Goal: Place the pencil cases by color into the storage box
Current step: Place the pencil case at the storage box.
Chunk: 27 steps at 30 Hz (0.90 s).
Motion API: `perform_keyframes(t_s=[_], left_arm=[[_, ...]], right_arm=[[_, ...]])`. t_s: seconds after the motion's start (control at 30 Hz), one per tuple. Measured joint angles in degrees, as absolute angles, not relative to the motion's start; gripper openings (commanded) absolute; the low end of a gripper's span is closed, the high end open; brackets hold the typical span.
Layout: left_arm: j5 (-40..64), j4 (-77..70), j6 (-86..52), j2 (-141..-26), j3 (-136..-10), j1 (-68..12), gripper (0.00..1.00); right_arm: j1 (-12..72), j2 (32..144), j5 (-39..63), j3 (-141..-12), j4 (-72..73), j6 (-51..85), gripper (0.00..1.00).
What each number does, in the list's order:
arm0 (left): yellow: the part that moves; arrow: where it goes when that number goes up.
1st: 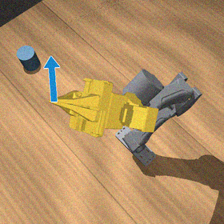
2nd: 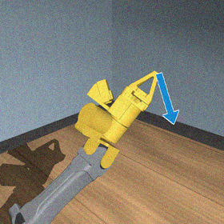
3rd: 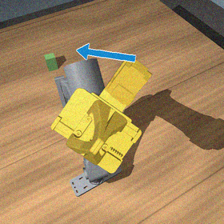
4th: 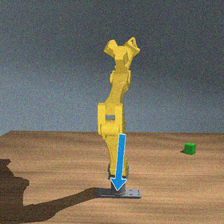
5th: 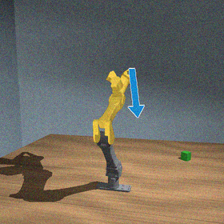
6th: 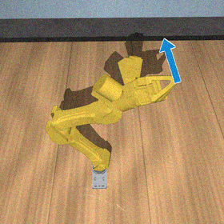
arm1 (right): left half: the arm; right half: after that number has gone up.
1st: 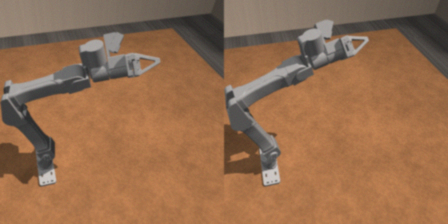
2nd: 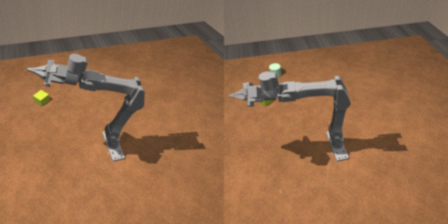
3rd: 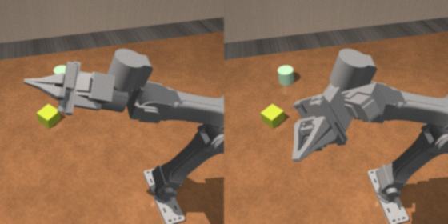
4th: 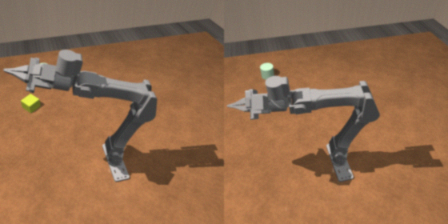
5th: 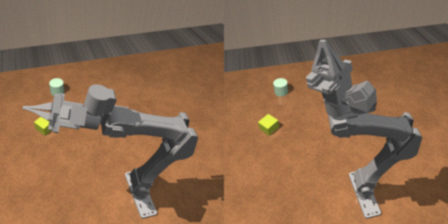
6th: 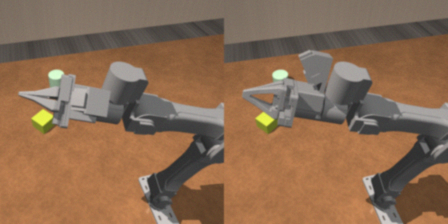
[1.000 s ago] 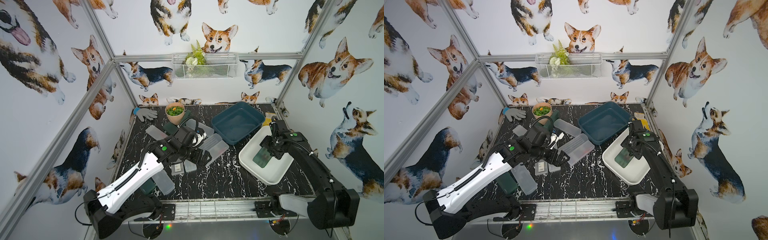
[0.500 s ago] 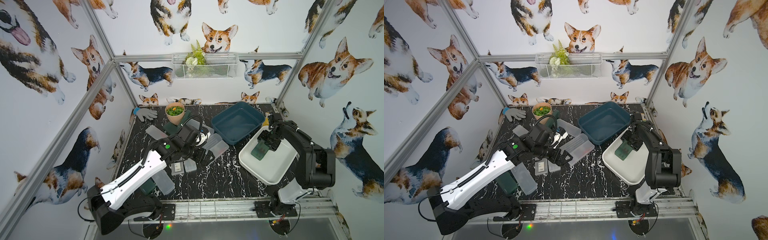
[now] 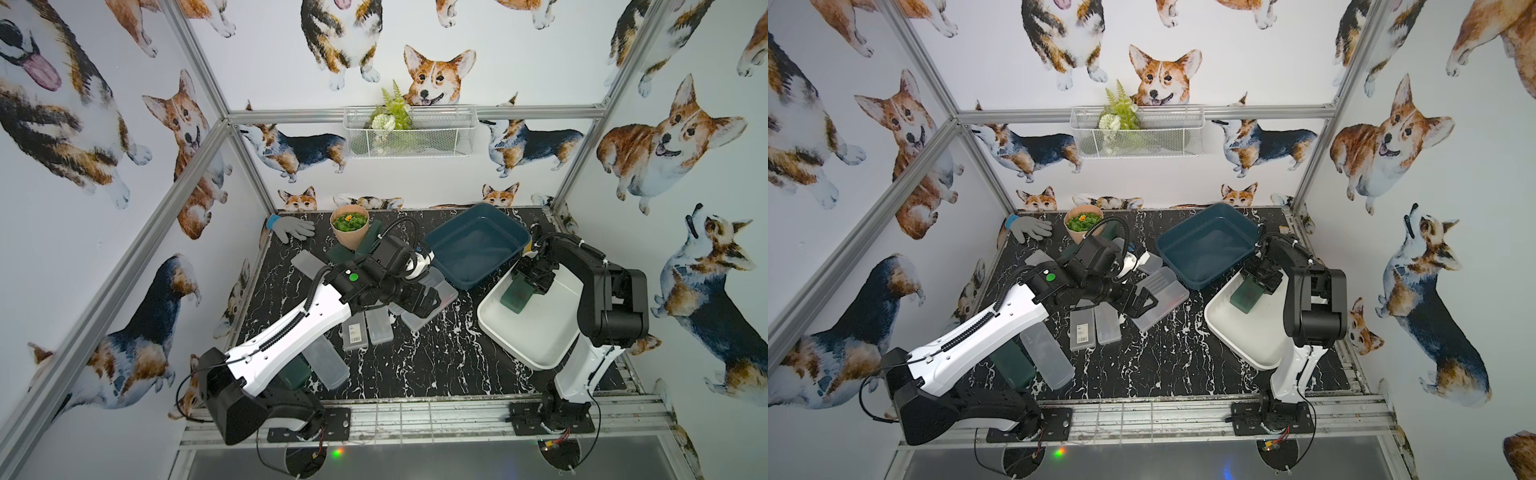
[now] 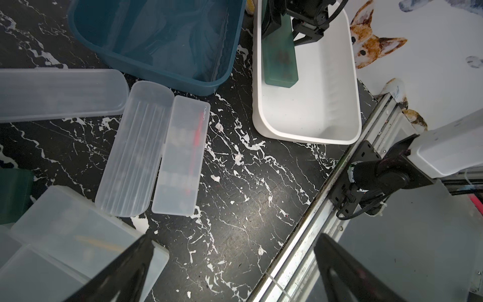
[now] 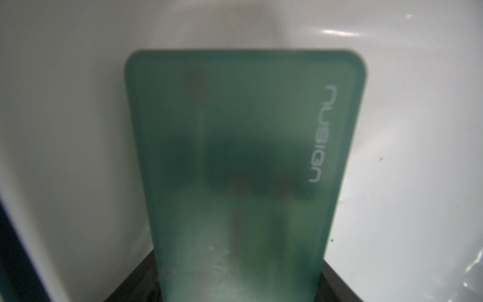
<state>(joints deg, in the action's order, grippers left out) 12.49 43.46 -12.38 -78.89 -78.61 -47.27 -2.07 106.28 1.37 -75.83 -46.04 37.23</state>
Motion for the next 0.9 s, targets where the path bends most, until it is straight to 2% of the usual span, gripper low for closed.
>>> perform_keyframes(t_s=[0.27, 0.67, 0.83, 0.9], left_arm=[[11.75, 43.18, -12.49, -81.32, -81.34, -47.27, 0.99], [8.91, 43.70, -14.83, -83.48, -84.95, -47.27, 1.00], [5.72, 46.54, -15.18, -86.21, -90.11, -46.83, 1.00], [5.13, 47.53, -15.20, -87.53, -91.66, -46.04, 1.00]], right_arm=[[-3.11, 108.99, 1.21, -77.17, -45.30, 34.92, 0.82], [-4.64, 110.00, 2.59, -78.00, -45.34, 31.59, 0.95], [-5.02, 104.51, 2.98, -77.97, -45.82, 31.33, 0.97], [-4.99, 100.05, 3.42, -76.75, -45.47, 31.53, 1.00]])
